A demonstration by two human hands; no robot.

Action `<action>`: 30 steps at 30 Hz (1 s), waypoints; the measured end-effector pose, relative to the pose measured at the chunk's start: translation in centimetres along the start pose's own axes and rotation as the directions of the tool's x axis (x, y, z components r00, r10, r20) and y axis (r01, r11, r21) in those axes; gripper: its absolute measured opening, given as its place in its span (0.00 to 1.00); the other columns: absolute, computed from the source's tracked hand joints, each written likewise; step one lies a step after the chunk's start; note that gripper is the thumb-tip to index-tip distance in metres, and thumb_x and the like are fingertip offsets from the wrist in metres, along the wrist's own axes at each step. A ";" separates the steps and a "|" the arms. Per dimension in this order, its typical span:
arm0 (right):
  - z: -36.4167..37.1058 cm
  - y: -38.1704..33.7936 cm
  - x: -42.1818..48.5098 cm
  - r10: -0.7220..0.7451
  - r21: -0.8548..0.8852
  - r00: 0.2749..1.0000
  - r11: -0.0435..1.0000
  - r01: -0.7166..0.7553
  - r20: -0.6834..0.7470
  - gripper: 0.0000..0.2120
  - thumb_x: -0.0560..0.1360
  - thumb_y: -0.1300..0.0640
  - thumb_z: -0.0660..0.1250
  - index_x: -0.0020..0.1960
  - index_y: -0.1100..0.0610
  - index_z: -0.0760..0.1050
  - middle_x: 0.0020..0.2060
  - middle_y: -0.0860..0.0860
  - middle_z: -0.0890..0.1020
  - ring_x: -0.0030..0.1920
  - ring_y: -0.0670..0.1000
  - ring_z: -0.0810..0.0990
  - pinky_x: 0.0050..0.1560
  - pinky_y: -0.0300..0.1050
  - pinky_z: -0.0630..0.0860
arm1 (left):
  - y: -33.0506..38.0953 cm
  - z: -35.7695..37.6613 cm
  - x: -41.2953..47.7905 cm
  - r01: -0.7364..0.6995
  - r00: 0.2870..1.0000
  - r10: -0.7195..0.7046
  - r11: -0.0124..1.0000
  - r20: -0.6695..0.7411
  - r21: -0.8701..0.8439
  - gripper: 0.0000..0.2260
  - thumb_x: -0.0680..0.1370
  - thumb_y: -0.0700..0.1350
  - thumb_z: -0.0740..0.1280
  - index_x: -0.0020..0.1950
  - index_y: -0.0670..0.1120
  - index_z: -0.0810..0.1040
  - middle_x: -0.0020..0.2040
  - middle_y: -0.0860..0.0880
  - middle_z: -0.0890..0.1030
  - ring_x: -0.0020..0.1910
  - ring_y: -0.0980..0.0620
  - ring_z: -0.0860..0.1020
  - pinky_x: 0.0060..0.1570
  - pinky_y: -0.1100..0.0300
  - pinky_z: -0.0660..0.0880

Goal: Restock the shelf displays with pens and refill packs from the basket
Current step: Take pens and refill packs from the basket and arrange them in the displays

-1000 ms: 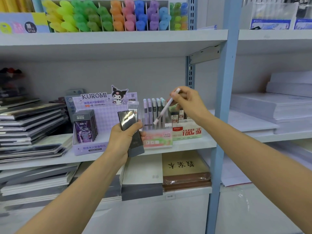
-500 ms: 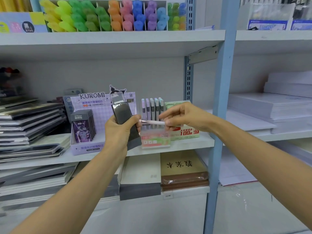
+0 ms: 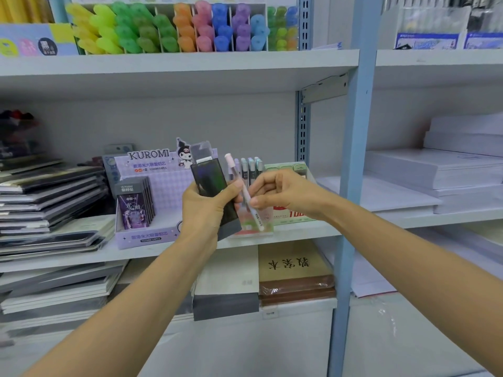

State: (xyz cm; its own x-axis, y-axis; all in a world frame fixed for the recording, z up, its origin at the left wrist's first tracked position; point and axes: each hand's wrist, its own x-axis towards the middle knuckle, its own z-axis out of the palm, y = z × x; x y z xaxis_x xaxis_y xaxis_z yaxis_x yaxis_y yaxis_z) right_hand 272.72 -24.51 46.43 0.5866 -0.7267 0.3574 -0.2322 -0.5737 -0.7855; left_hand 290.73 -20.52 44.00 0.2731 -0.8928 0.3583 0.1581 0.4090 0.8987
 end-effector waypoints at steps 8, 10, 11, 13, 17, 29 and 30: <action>0.2 -2.4 0.9 -0.133 -0.067 0.975 0.990 0.123 -0.176 0.05 0.77 0.55 0.68 0.51 0.52 0.82 0.40 0.42 0.84 0.42 0.41 0.82 0.43 0.32 0.76 | 0.4 -0.2 -0.4 -0.050 0.988 0.022 0.981 0.150 0.188 0.19 0.65 0.47 0.79 0.54 0.47 0.80 0.43 0.49 0.86 0.40 0.52 0.85 0.42 0.55 0.82; 0.0 -2.9 1.1 -0.149 -0.088 0.975 0.987 0.136 -0.166 0.04 0.78 0.56 0.66 0.50 0.54 0.80 0.39 0.44 0.84 0.41 0.42 0.82 0.42 0.33 0.77 | 0.5 -0.4 -0.2 -0.036 0.990 0.010 0.983 0.140 0.182 0.15 0.68 0.46 0.77 0.52 0.46 0.80 0.41 0.48 0.86 0.40 0.51 0.84 0.44 0.54 0.82; -0.3 -3.1 1.2 -0.163 -0.069 0.964 0.986 0.152 -0.209 0.05 0.79 0.57 0.65 0.50 0.55 0.78 0.40 0.46 0.84 0.42 0.44 0.82 0.42 0.35 0.78 | 0.6 -0.7 -0.1 -0.017 0.991 -0.004 0.988 0.137 0.153 0.12 0.70 0.45 0.77 0.50 0.45 0.80 0.39 0.47 0.86 0.38 0.50 0.84 0.42 0.55 0.82; -1.3 -3.6 1.5 -0.183 0.017 0.901 0.978 0.206 -0.392 0.06 0.80 0.58 0.62 0.53 0.60 0.75 0.41 0.50 0.85 0.42 0.48 0.83 0.43 0.39 0.80 | 0.8 -1.4 0.4 0.023 0.992 -0.037 0.993 0.121 0.116 0.10 0.73 0.46 0.75 0.50 0.44 0.81 0.36 0.46 0.85 0.33 0.52 0.83 0.34 0.60 0.80; -3.2 -3.0 2.5 -0.181 -0.025 0.763 0.977 0.211 -0.620 0.08 0.81 0.60 0.61 0.55 0.64 0.71 0.43 0.59 0.84 0.42 0.52 0.84 0.44 0.45 0.82 | 0.6 -2.6 1.0 0.053 0.996 -0.061 0.993 0.072 0.108 0.11 0.74 0.48 0.73 0.53 0.45 0.81 0.38 0.47 0.86 0.32 0.54 0.82 0.29 0.62 0.76; -0.7 0.9 4.3 -0.126 -0.115 0.859 0.990 0.078 -0.497 0.05 0.80 0.62 0.63 0.54 0.64 0.74 0.42 0.57 0.85 0.44 0.51 0.85 0.43 0.44 0.83 | -1.2 -3.7 1.7 0.052 0.990 -0.059 0.997 0.125 0.057 0.03 0.76 0.46 0.71 0.48 0.53 0.81 0.44 0.52 0.86 0.40 0.49 0.85 0.34 0.58 0.81; -0.7 0.8 4.4 -0.126 -0.095 0.862 0.991 0.091 -0.490 0.06 0.80 0.62 0.62 0.54 0.64 0.74 0.43 0.58 0.85 0.45 0.51 0.85 0.44 0.44 0.83 | -1.2 -3.8 1.7 0.048 0.990 -0.055 0.997 0.127 0.056 0.03 0.76 0.45 0.71 0.48 0.53 0.81 0.44 0.52 0.86 0.39 0.49 0.85 0.34 0.58 0.81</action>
State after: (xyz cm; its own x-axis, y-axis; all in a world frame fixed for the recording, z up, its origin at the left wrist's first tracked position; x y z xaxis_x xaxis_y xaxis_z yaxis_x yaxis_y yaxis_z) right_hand 274.52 -28.43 47.72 0.1548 -0.7394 0.6552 -0.2504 -0.6709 -0.6980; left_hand 294.56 -21.79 42.58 0.1418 -0.9305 0.3378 0.1178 0.3547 0.9275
